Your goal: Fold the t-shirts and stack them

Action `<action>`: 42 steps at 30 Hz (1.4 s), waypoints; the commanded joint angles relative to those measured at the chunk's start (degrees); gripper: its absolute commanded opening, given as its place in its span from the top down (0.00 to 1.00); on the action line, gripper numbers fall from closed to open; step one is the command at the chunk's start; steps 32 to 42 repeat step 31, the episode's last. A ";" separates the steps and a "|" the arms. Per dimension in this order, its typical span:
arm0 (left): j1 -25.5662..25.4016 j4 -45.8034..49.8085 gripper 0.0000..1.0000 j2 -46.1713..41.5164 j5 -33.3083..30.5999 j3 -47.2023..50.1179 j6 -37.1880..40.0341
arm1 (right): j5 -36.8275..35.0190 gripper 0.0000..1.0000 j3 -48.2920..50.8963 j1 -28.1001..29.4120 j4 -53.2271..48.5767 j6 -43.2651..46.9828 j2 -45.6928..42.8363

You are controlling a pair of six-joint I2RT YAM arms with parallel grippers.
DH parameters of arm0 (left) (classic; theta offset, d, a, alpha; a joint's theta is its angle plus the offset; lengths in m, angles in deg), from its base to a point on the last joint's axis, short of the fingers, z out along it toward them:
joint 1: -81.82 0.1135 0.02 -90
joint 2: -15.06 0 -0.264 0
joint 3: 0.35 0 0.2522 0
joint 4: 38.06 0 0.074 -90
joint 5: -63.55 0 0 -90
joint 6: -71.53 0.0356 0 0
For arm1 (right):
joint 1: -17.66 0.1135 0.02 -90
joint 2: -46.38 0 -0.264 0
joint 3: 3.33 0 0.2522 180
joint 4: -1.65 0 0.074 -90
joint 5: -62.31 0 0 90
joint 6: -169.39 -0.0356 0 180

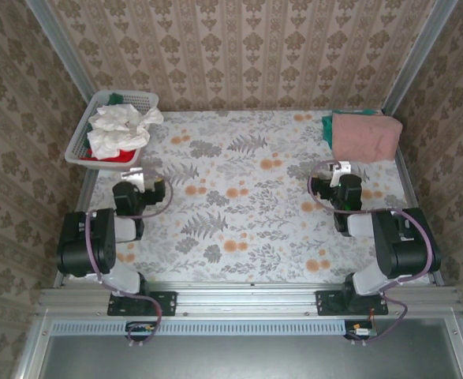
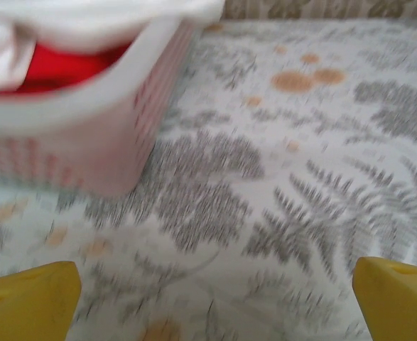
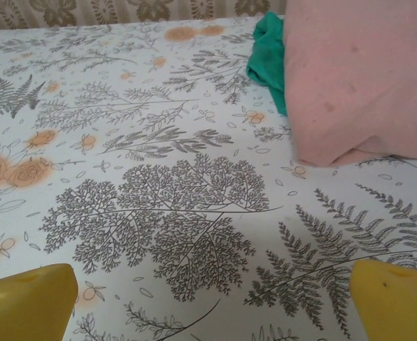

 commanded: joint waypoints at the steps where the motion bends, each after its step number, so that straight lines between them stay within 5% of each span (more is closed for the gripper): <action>1: -1.08 1.63 0.00 -0.92 -2.75 -1.22 2.27 | -1.94 0.00 -0.16 0.34 2.67 0.63 -0.16; 42: -1.54 1.93 0.00 -0.89 -3.57 -1.44 2.71 | -2.54 0.00 -0.11 0.87 2.67 1.16 -0.29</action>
